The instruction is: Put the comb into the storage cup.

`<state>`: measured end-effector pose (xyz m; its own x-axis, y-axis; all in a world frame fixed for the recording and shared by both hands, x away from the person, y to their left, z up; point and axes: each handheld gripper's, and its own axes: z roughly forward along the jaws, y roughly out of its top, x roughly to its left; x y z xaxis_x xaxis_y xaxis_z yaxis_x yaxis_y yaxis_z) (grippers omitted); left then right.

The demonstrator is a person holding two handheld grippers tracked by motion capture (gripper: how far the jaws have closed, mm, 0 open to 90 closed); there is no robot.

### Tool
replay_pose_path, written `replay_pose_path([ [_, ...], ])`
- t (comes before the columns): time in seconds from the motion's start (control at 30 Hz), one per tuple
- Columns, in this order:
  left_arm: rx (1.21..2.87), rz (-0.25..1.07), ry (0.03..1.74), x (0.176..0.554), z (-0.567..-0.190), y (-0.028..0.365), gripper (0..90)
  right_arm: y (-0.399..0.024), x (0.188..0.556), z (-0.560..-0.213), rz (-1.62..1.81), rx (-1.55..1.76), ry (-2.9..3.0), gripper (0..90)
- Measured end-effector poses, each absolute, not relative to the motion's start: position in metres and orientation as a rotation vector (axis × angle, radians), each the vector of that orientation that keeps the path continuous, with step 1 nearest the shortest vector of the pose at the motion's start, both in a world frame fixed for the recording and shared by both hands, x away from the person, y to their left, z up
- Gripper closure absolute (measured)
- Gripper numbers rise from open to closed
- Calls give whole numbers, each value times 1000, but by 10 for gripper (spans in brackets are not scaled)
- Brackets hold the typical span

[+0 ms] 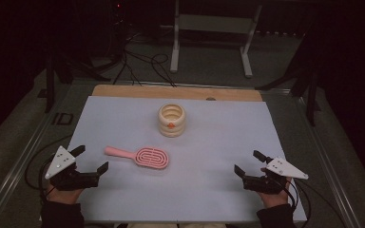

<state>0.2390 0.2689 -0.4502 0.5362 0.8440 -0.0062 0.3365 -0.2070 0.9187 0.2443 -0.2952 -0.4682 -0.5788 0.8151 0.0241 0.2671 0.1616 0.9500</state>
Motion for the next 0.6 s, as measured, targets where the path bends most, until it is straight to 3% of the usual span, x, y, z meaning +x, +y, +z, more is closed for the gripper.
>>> replay_pose_path([
  [0.6,1841,635,961,250,-443,259,16,-293,247,-470,1422,1029,1953,83],
])
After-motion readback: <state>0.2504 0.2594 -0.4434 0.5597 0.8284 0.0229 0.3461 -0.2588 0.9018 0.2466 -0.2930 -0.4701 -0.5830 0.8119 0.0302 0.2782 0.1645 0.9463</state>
